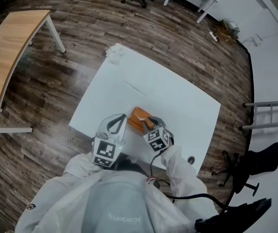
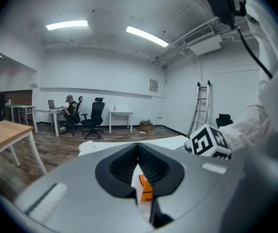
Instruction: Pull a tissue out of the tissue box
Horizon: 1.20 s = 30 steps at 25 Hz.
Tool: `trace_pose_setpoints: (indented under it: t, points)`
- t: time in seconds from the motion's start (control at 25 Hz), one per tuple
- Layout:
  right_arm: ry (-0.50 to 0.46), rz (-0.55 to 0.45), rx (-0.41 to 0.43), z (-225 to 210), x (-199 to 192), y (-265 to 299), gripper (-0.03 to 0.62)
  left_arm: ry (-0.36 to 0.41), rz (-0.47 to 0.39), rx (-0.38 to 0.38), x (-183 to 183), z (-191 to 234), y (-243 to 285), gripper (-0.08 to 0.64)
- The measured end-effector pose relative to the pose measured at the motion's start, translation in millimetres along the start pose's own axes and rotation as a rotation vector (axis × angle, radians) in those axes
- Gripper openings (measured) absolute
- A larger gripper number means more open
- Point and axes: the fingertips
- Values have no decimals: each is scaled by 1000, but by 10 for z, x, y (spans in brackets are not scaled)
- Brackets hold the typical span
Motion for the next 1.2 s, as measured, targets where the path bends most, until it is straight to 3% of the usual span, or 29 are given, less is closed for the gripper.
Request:
trace_pose_setpoints:
  t: [0.44, 0.76, 1.2]
  points:
    - [-27, 38, 45, 100, -25, 86, 97, -29, 10, 31, -73, 57, -43, 0]
    - [-38, 60, 31, 73, -30, 121, 18, -41, 17, 40, -110, 71, -67, 0]
    - [-38, 34, 29, 102, 42, 106, 17, -47, 25, 42, -153, 84, -57, 0]
Point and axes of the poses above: the fingertips, and each gripper's own axes: y forward along the fingers, z to its left, x out of its top, and after that the axes turned 4 degrees about -x, right-handed
